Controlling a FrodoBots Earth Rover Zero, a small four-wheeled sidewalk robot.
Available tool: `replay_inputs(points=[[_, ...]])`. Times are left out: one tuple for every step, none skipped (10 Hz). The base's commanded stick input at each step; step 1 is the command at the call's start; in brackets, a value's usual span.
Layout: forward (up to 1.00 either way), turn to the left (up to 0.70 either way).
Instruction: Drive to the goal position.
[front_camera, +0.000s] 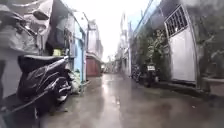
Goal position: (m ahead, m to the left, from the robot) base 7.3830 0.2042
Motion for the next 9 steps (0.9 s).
replay_inputs(points=[[0.99,0.0],[0.99,0.0],[0.99,0.0],[0.99,0.0],[0.99,0.0],[0.99,0.0],[0.99,0.0],[0.99,0.0],[0.99,0.0]])
